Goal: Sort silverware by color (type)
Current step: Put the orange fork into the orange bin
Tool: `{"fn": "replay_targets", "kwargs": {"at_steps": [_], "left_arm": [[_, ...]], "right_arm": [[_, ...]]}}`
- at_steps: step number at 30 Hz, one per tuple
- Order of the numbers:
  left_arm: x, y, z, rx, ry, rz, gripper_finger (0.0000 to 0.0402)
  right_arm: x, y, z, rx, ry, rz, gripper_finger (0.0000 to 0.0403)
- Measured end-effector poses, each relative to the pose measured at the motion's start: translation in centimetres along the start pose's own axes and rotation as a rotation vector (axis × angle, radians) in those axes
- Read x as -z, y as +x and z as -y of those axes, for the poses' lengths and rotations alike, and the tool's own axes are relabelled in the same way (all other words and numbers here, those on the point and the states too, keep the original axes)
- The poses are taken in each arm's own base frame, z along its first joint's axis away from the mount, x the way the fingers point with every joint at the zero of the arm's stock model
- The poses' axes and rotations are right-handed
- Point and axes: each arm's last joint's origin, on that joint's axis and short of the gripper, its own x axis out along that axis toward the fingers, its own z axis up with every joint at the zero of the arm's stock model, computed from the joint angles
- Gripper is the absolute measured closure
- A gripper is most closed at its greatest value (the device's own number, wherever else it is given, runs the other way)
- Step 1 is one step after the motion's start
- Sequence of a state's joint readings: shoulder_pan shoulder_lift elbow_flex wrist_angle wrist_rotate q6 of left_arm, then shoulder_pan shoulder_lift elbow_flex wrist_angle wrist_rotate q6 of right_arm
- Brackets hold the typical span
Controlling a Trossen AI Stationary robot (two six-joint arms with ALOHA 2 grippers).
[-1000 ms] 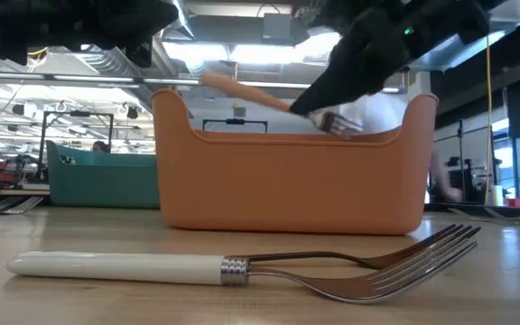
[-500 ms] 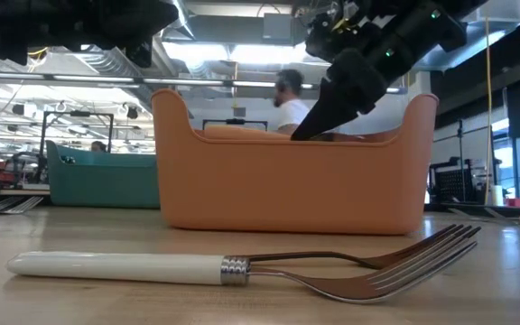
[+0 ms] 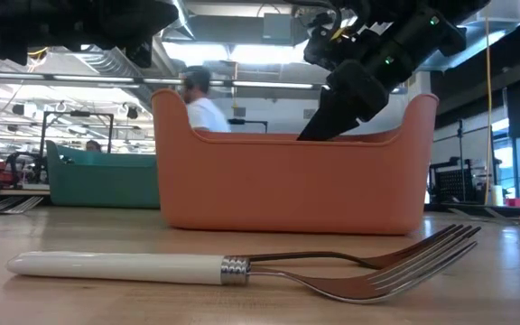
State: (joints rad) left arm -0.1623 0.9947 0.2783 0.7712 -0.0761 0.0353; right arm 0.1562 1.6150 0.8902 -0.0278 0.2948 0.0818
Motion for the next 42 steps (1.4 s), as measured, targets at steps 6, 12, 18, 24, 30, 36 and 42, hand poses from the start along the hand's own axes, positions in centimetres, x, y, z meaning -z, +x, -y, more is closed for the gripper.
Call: {"fn": "replay_targets", "kwargs": {"at_steps": [6, 12, 18, 24, 30, 36, 42], "left_arm": [[0.0, 0.0, 0.0, 0.0, 0.0, 0.0, 0.0395], [0.0, 0.0, 0.0, 0.0, -0.006, 0.0, 0.0395], [0.0, 0.0, 0.0, 0.0, 0.0, -0.001, 0.0395], [0.0, 0.0, 0.0, 0.0, -0.001, -0.001, 0.0395], [0.4, 0.0, 0.0, 0.001, 0.004, -0.038, 0.0395], [0.4, 0.0, 0.0, 0.0, 0.003, -0.035, 0.0395], [0.4, 0.0, 0.0, -0.011, -0.002, -0.036, 0.0395]], "right_arm": [[0.0, 0.0, 0.0, 0.0, 0.001, 0.001, 0.0403], [0.0, 0.0, 0.0, 0.0, 0.028, 0.004, 0.0367], [-0.7, -0.8, 0.2, 0.0, -0.007, -0.004, 0.0289], [-2.4, -4.7, -0.4, -0.061, -0.012, -0.011, 0.025], [-2.1, -9.8, -1.7, -0.155, 0.024, -0.032, 0.0249], [0.1, -13.6, -1.3, -0.032, 0.12, -0.164, 0.0253], [2.5, -14.6, 0.0, 0.136, 0.204, -0.365, 0.0254]]}}
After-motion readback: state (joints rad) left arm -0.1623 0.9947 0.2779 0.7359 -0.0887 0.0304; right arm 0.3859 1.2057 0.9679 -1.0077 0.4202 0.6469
